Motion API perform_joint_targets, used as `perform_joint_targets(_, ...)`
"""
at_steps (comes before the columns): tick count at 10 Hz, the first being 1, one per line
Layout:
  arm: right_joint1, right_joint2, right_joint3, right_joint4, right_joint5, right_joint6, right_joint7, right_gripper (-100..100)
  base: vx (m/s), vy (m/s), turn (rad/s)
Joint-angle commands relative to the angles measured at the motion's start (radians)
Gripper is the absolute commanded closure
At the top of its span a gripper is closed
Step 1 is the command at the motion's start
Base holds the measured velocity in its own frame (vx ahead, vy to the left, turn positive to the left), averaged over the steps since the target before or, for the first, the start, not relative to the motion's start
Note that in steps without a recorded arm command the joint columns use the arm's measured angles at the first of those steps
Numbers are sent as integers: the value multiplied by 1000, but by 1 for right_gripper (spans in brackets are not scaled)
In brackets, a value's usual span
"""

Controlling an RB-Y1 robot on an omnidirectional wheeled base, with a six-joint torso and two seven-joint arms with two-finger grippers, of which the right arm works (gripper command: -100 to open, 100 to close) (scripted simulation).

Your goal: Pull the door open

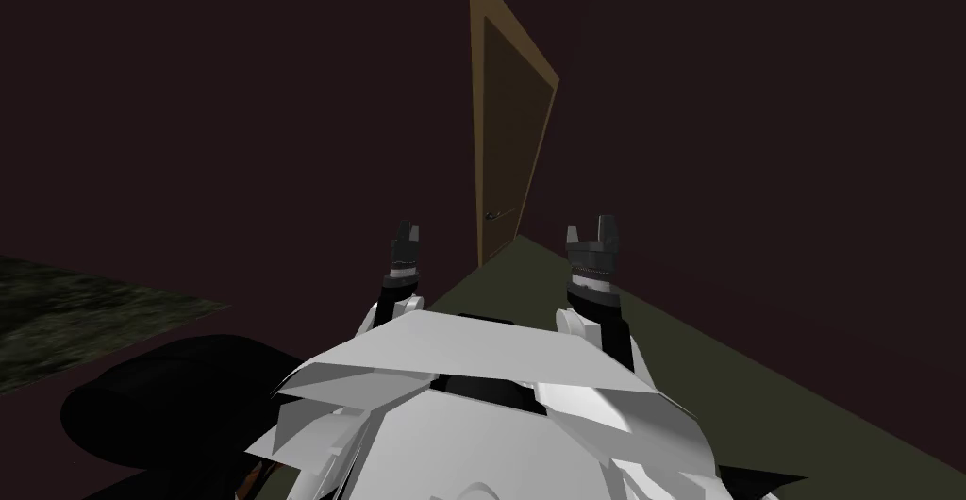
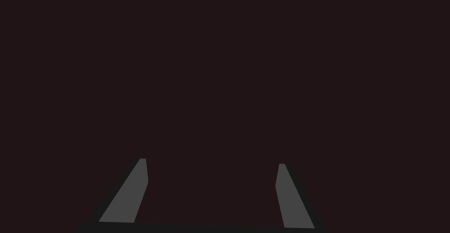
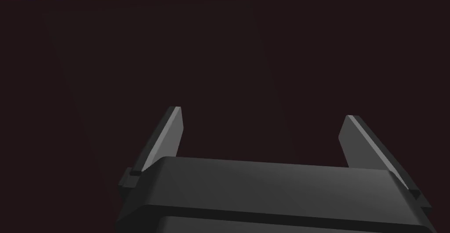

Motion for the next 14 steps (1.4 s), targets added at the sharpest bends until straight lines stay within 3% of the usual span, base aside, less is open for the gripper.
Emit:
perform_joint_targets(1,-15,-10,3,40,-2,-9,-6,-100,90,-109,136)
perform_joint_targets(6,-54,-37,12,148,-8,-34,-23,-100,56,-12,97)
perform_joint_targets(14,-141,-94,32,384,-20,-87,-61,-100,71,-47,132)
